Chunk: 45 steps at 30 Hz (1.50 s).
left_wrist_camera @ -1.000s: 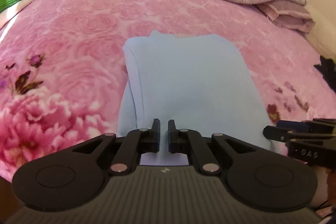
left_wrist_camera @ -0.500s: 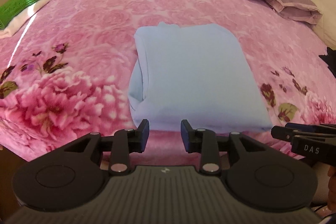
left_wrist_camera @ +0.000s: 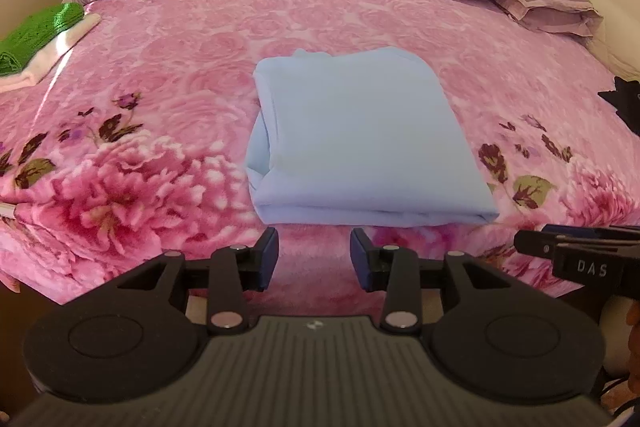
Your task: Fold clothes
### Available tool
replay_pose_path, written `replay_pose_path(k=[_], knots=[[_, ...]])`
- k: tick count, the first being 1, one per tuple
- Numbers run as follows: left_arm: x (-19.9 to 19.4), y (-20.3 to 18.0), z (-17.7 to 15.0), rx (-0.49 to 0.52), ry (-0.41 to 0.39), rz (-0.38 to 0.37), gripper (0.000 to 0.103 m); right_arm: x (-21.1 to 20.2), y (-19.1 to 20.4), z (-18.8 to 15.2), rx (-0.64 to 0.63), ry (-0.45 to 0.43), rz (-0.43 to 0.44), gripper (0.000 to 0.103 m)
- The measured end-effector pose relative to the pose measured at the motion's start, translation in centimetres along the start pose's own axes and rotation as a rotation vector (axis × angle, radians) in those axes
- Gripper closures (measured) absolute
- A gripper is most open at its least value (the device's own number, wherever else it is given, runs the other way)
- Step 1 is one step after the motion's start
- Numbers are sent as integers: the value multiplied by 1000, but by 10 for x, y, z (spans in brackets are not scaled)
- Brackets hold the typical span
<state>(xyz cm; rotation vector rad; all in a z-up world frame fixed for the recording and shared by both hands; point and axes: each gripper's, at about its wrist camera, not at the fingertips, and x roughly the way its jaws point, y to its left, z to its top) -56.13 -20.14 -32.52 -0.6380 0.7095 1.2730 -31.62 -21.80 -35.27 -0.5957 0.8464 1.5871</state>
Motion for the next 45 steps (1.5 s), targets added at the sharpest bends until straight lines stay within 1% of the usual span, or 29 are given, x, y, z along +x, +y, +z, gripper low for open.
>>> replay_pose_path(k=[7,15,27,29,32,33,35,37,38,39,41,43,45], knots=[[-1,6,2,-14,-12,-2,66,-3,4,3,-20,-14,-17,65],[8,12,7,-29,-8,-26,65,1,8,8,-51,-21,-49,65],[23,23,19,-59,9,-29,64,14,6,19,-70,-9,-80,65],[28,29,22,-71,15,-41,62,18,6,22,-76,-8,-85,65],[39,47,30,-136,24,-97,56,22,2,26,-90,-18,-69,65],[44,57,33,-177,30,-126,53,24,-3,27,-79,-24,-59,65],[56,79,38,-269,43,-189,51,27,-18,31,-35,-41,-30,65],[71,100,40,-365,60,-247,50,30,-41,35,55,-63,33,64],[80,111,41,-413,71,-267,50,33,-54,38,97,-70,69,62],[90,120,42,-452,83,-285,49,37,-68,39,168,-69,109,60],[108,132,43,-511,104,-322,48,46,-94,42,312,-60,183,49],[126,144,42,-582,113,-378,47,57,-115,44,435,-46,251,45],[146,153,41,-668,134,-438,46,71,-127,46,530,-28,312,43]])
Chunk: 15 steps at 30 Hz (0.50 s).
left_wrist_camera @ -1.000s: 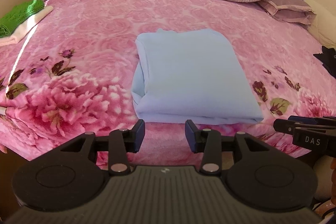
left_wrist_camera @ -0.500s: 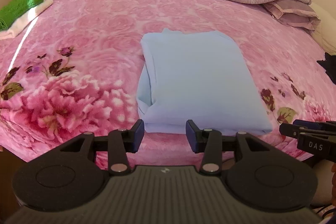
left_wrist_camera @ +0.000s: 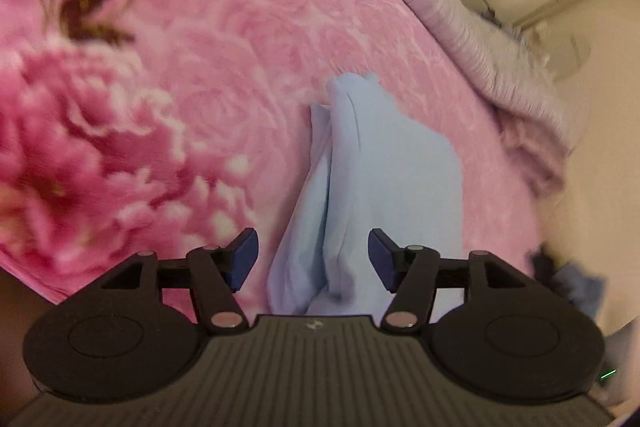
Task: Fold clothes
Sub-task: 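Grasp the folded light blue sweatshirt's sides with both grippers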
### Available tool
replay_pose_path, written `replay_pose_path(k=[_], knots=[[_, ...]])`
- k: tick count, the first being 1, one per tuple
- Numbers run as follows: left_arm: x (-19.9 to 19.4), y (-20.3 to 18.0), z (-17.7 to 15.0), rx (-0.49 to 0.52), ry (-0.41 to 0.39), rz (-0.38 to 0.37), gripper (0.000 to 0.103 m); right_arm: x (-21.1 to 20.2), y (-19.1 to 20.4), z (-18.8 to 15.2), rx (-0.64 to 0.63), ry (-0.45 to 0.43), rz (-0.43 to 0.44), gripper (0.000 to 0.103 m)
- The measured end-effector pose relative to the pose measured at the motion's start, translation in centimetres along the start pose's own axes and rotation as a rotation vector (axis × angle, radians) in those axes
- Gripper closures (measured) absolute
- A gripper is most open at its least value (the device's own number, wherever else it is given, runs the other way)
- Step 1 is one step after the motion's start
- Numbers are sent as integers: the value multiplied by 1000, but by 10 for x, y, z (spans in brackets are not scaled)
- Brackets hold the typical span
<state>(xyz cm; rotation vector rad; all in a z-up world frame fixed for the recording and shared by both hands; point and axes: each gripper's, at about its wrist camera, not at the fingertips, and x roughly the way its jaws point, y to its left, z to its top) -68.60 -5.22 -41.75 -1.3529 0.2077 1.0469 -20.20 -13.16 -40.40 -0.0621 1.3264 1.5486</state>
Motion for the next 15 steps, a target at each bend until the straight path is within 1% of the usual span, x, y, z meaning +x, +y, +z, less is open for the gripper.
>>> replay_pose_path(k=[3,6,10,15], knots=[[17,12,10,-72,23,-69,45,16,-12,10,107,28,56,40],[31,15,19,-102,49,-112,45,33,-13,17,132,52,78,38],[49,7,29,-75,84,-142,45,52,-8,28,115,65,104,36],[73,-8,32,-12,128,-181,44,79,-1,39,104,115,138,37]])
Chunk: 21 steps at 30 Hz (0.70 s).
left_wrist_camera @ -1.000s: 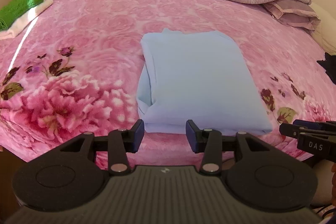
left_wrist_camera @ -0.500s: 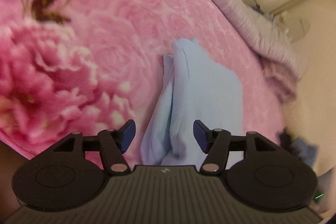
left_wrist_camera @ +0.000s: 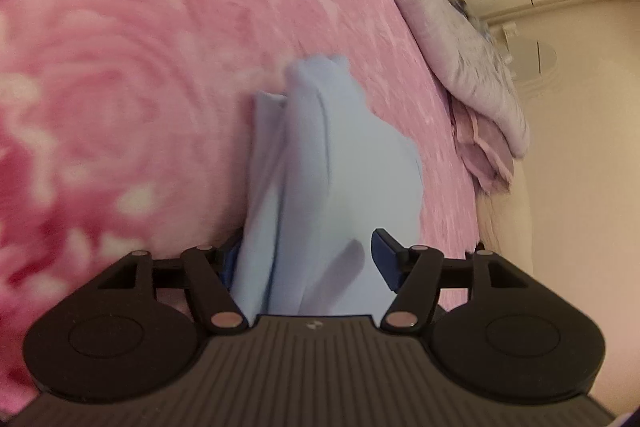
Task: Fold clothes
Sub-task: 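Grasp the folded light blue sweatshirt's sides with both grippers, then lift and carry the sweatshirt with both grippers onto the green towel stack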
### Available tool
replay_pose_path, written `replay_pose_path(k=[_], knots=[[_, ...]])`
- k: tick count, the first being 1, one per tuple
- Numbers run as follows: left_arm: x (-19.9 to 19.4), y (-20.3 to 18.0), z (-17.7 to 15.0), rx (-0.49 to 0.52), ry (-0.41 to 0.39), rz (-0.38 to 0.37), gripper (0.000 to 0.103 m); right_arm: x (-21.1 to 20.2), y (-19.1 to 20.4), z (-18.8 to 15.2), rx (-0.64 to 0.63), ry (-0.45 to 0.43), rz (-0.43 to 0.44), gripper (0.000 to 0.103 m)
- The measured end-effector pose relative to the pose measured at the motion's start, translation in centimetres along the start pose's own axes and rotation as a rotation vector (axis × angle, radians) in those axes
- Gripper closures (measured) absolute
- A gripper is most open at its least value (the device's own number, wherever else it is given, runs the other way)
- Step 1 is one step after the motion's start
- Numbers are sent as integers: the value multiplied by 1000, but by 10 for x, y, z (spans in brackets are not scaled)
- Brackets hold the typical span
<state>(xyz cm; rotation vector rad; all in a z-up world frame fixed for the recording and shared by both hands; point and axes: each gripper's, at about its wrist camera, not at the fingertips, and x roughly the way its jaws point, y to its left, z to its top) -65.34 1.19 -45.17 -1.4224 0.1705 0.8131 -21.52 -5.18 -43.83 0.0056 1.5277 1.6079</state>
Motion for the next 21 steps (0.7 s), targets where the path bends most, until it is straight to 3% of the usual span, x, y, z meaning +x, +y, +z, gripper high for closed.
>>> replay_pose_path(k=[2,7,9,10,12,15,17,21], knots=[[7,1,2,11,13,-28,45,9,-1,4,5,4,21,37],[25,7,10,12,67,-79,70,33,3,14,-42,36,68,38],[29,9,14,4,90,-89,76,41,7,17,-72,52,65,50],[30,9,15,5,96,-88,79,44,6,19,-77,57,52,64],[29,7,16,20,107,-81,82,46,-1,22,-30,75,71,74],[29,-7,22,53,127,-42,84,45,5,27,5,105,36,79],[26,-16,27,11,138,-24,85,43,21,34,-12,129,-14,82],[3,-47,46,-52,122,3,86,33,58,61,26,188,-36,84]])
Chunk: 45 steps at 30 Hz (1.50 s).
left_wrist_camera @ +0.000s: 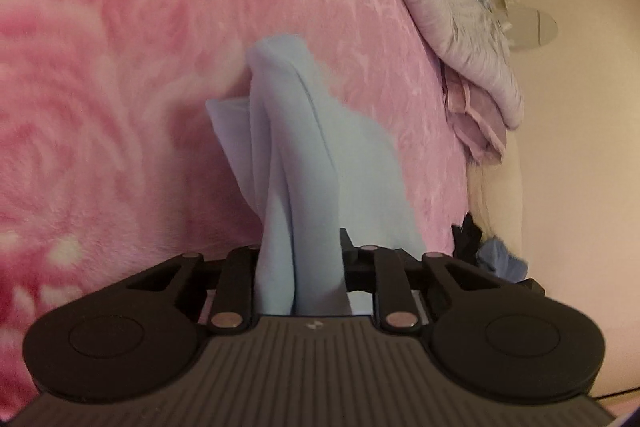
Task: Fold clothes
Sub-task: 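Lift and carry the sweatshirt with both grippers onto the green towel stack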
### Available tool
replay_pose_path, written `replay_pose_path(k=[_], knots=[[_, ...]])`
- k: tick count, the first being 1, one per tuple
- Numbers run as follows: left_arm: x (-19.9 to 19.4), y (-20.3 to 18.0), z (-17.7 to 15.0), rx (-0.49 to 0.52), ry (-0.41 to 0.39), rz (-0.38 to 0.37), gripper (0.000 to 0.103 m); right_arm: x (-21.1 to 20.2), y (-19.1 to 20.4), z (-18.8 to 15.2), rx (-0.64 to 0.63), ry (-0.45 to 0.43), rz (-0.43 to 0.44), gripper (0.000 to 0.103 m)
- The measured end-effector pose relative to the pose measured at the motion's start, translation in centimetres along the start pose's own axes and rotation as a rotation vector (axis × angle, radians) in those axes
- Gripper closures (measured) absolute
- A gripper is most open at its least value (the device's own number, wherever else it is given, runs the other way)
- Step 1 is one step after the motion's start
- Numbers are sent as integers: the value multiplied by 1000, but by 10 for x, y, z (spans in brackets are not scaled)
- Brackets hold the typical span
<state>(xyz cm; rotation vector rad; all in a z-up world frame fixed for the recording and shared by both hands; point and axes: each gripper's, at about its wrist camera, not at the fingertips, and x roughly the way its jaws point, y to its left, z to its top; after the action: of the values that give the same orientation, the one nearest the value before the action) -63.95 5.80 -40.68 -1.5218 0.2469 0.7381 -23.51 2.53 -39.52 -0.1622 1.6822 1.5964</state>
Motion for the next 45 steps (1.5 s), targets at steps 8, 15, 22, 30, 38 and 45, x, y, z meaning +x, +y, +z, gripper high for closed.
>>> replay_pose_path(k=[8,15,22,30,38,45], knots=[[-102,-73,17,-72,-125,32,86,-29,109,35,-17,109,42,84],[-190,-53,44,-117,-241,16,86,12,207,23,-111,165,71,84],[-326,27,124,-85,-286,-19,86,116,319,-35,-160,149,135,84],[-477,117,280,29,-214,28,86,268,461,-97,-97,55,160,84],[-547,164,411,106,-300,24,86,399,566,-79,-158,3,182,84],[-538,216,493,181,-380,27,84,494,600,-43,-263,-74,259,83]])
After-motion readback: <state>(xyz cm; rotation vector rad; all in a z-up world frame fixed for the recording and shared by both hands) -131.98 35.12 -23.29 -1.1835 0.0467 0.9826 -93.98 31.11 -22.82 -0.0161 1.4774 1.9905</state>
